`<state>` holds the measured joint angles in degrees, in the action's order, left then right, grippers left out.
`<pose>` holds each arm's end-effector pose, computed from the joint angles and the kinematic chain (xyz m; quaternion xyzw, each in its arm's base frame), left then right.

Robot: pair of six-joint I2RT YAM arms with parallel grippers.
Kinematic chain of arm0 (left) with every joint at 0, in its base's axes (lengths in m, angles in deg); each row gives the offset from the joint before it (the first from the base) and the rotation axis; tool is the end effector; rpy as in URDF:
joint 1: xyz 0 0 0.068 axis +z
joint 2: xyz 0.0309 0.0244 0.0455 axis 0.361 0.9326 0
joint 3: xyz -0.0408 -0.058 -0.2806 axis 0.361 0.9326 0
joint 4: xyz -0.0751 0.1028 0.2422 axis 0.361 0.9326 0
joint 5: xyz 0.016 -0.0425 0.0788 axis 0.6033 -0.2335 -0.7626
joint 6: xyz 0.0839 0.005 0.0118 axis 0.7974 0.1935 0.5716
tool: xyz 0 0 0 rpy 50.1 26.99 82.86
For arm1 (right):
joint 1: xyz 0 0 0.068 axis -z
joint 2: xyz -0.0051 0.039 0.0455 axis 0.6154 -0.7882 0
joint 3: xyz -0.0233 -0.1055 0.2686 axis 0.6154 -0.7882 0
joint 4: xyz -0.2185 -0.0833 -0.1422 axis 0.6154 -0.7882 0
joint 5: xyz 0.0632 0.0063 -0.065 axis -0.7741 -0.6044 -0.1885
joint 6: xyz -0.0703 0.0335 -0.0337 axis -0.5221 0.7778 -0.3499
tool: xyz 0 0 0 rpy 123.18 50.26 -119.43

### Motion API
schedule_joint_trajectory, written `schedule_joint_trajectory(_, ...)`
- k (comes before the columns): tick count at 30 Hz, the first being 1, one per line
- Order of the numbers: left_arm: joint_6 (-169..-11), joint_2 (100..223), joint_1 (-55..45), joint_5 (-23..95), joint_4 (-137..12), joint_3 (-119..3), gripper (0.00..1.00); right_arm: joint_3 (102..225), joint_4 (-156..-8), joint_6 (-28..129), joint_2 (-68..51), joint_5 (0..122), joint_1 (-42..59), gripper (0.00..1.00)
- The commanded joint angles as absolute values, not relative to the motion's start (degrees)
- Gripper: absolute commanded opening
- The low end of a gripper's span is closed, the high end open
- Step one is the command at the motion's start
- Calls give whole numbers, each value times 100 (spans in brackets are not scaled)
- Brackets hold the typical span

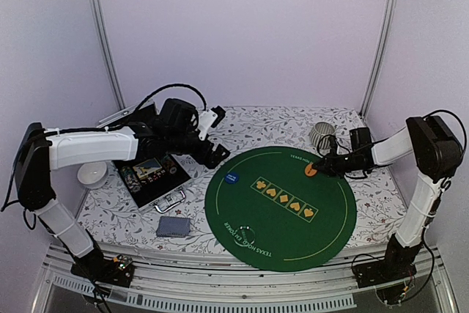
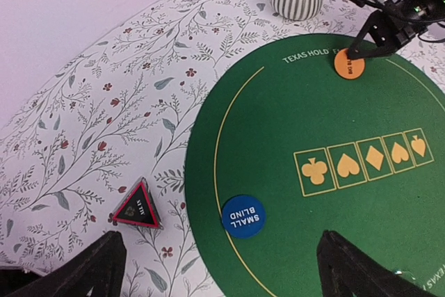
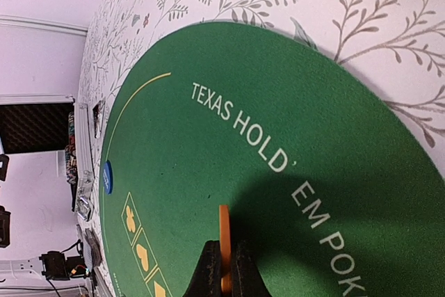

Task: Distribute texas hold em gaming equipment
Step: Place the big blind button in the big blind area, then position the chip case at the center of the board.

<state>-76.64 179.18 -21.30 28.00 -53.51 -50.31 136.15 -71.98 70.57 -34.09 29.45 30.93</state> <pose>0.3029 -0.2773 0.2404 0.3320 0.8228 -0.1622 0.4319 0.3647 0.0930 0.0946 0.0358 0.8885 0.4004 0.2214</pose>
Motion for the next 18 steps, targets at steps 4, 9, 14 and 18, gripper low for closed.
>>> schedule_joint_trajectory(4, -7664, 18005, -2031, 2714, -5245, -5063, 98, 13280, -7527, 6914, -3080, 3284, 3121, 21)
schedule_joint_trajectory(9, -7844, 18281, -1846, 2443, -4835, -5367, 98, 13387, -7895, 6820, -2748, 3810, 3121, 49)
schedule_joint_trajectory(14, -8020, 19068, -1517, 2045, -4152, -6109, 98, 13618, -8641, 6590, -2170, 4663, 3002, 76)
schedule_joint_trajectory(18, -8066, 20038, -1242, 1922, -3580, -6881, 98, 13778, -9096, 6347, -1858, 5131, 2727, 99)
